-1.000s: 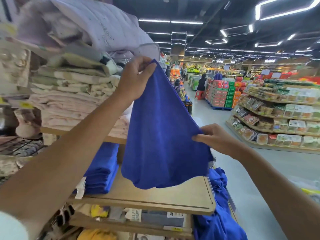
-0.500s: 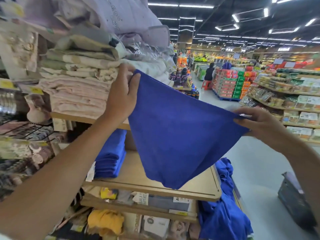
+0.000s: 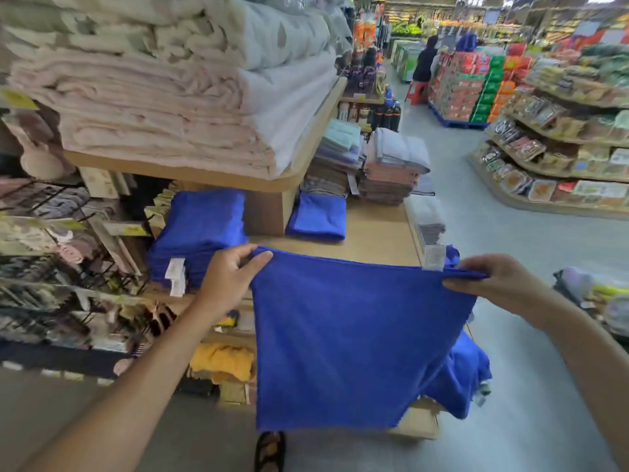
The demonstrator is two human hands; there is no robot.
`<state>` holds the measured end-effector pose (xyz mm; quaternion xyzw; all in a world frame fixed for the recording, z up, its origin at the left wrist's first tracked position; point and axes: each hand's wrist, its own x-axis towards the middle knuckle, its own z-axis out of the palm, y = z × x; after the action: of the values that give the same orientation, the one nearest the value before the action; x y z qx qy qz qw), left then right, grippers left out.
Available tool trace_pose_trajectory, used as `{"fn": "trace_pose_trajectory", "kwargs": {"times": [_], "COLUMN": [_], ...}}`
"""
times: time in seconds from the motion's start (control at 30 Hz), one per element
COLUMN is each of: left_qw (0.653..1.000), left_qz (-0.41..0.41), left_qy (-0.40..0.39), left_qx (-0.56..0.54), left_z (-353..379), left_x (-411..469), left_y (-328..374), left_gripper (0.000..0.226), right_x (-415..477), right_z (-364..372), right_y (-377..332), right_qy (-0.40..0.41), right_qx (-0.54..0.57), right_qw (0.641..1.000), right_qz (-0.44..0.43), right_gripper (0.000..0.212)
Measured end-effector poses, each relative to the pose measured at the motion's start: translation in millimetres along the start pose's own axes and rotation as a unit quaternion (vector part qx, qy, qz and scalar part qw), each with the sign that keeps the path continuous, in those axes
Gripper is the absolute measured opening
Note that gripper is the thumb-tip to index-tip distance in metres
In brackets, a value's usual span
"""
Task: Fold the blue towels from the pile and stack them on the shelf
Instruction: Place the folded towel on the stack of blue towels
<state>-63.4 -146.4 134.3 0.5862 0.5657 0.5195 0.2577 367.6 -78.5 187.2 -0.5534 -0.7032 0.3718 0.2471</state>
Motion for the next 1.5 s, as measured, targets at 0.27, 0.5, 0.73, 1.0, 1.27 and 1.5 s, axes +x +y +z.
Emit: {"fn": "trace_pose_trajectory", "kwargs": {"times": [0.27, 0.5, 0.73, 1.0, 1.27, 1.5], "left_qw": [0.994, 0.987, 0.953, 0.987, 0.92, 0.795], "left_qz": [-0.058, -0.152, -0.295, -0.131, -0.389, -0.518], "left_qy": [0.006, 0.048, 0.032, -0.009, 0.011, 0.061], "left_qx": [0.093, 0.033, -0.056, 0.087, -0.039, -0.308], "left_z": [8, 26, 62, 88, 69, 77], "left_x": [37, 148, 215, 136, -59, -69], "left_y": [-56, -59, -89, -94, -130, -150], "left_gripper": [0.023, 0.012, 0.027, 0.034, 0.024, 0.037], "right_x": [46, 139, 221, 200, 13, 7], "right_z": [21, 15, 24, 88, 143, 191], "right_y": [47, 13, 7, 62, 113, 114], "right_qy": [-0.084, 0.087, 0.171, 0.12, 0.056, 0.021], "right_qx": [0.07, 0.111, 0.152, 0.081, 0.096, 0.246], "right_qw": [0.984, 0.984, 0.966, 0.981, 0.976, 0.935], "right_qz": [0.137, 0.112, 0.119, 0.132, 0.186, 0.254], "right_gripper": [0.019, 0.012, 0.032, 0.045, 0.034, 0.022]}}
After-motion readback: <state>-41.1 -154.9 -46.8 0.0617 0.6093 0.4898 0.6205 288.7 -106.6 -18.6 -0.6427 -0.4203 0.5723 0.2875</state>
